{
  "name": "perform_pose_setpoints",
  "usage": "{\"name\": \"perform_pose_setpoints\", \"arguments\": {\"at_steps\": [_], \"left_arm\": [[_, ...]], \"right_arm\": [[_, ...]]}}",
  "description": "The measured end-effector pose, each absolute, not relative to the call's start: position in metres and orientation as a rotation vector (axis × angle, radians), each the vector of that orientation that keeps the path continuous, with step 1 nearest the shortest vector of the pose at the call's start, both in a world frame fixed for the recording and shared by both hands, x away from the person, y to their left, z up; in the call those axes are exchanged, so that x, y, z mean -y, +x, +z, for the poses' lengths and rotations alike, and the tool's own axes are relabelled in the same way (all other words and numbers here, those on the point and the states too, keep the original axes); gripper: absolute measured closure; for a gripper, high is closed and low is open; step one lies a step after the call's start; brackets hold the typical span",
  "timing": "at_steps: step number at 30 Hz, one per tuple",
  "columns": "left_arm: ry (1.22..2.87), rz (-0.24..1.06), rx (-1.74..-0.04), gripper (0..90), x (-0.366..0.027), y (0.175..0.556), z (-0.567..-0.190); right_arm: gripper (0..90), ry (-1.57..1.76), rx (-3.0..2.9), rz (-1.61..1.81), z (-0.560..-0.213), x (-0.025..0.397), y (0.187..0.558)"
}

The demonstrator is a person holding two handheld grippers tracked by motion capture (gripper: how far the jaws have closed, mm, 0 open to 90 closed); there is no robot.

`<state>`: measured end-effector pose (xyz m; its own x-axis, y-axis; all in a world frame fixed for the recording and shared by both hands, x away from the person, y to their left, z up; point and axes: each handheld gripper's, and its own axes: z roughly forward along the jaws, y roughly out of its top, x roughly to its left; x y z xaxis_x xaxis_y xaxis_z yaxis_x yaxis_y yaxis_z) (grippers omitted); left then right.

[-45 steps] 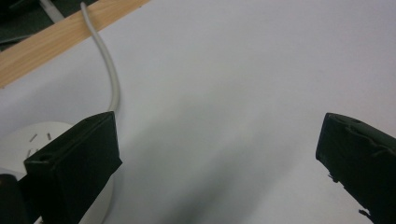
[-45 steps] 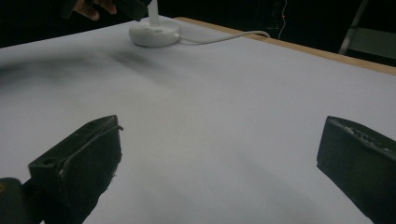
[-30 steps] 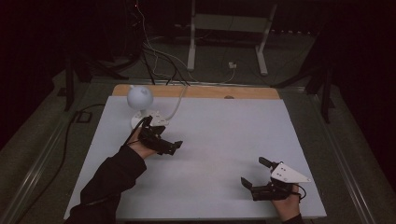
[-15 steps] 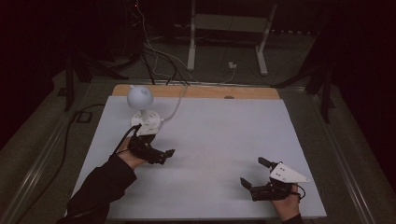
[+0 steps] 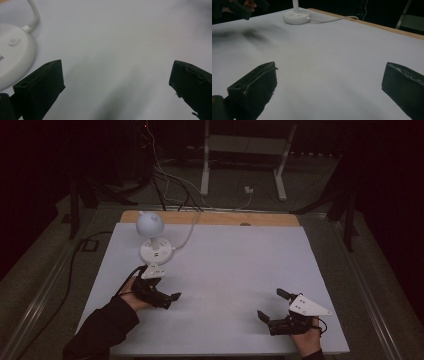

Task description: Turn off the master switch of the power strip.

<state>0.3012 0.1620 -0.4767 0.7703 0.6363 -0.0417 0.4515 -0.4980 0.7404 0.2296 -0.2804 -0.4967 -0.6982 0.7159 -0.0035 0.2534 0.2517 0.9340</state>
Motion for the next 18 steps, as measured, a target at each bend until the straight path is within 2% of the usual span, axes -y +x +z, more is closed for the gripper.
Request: {"name": "perform_pose_setpoints", "arguments": {"at_steps": [18], "left_arm": [[2.201, 0.343, -0.739, 0.3, -0.187, 0.271, -0.494]], "right_arm": [[0.1, 0.887, -2.103, 1.438, -0.498, 0.280, 0.230]]}}
